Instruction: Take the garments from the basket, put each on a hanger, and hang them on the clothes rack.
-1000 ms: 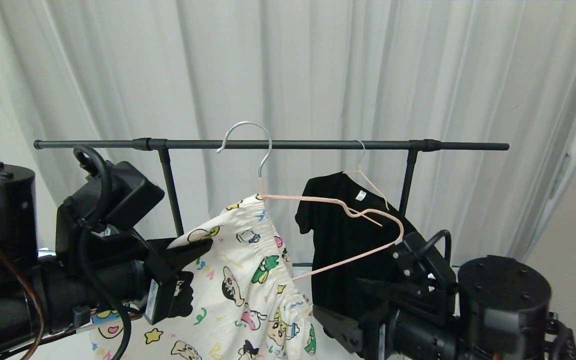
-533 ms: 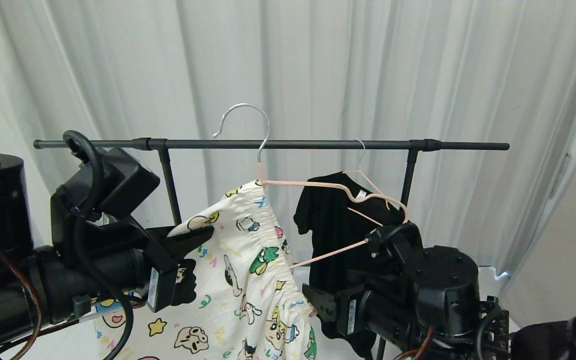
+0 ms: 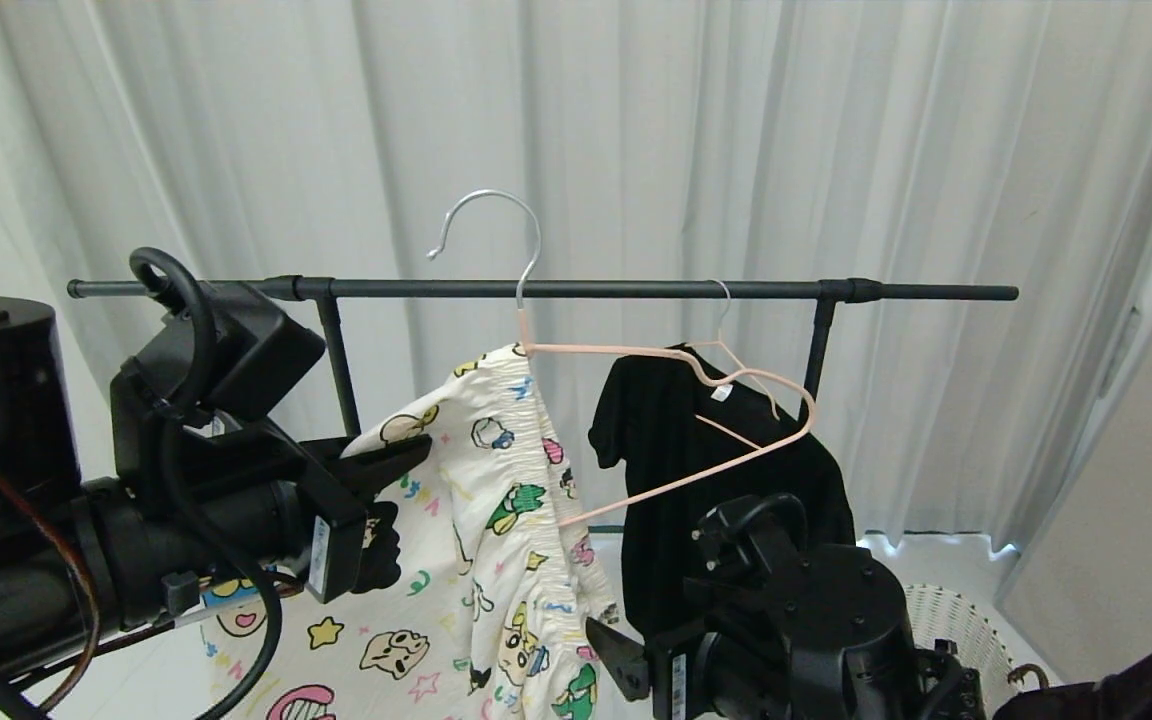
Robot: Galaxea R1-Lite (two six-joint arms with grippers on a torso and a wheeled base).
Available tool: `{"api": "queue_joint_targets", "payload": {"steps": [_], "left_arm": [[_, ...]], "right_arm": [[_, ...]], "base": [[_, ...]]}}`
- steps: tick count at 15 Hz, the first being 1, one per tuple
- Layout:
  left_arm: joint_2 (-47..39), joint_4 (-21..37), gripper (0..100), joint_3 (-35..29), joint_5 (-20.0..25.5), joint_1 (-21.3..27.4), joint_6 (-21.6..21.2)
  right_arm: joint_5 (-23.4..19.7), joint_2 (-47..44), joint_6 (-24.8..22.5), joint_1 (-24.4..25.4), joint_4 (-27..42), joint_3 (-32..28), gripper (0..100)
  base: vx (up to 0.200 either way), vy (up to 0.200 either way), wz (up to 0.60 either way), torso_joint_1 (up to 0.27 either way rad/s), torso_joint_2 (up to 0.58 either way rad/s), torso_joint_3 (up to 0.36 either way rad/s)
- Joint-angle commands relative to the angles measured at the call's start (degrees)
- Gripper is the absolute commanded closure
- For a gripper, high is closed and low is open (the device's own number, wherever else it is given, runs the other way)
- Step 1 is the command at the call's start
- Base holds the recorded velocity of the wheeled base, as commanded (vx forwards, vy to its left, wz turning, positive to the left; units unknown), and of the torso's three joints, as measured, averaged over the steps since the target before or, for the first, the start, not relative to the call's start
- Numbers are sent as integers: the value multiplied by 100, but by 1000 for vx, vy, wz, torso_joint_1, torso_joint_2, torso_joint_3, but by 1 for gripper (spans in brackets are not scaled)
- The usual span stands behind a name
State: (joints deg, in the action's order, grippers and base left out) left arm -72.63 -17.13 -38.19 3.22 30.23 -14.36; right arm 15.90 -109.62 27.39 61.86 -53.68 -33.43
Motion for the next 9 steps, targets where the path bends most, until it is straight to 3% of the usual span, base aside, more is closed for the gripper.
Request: {"api": "queue_joint_targets", "payload": {"steps": [1,5,6,9], "left_arm": [[-5,-54,100,5,3,-9,3],[12,-89,100,5,3,-9,3],[12,-89,100,5,3,-9,3],[12,-89,100,66,-14,-35,-14]], "right_arm": [[10,-42,3,-16,-3,99,0],[71,-77,-6,-42,-3,240,0],[133,-86,-6,-68,-3,240,100],[362,-95,-59,-297,-3,284,100]], "base": [[0,0,0,0,0,0],[0,0,0,0,0,0],[0,0,0,0,0,0],[0,0,0,0,0,0]]}}
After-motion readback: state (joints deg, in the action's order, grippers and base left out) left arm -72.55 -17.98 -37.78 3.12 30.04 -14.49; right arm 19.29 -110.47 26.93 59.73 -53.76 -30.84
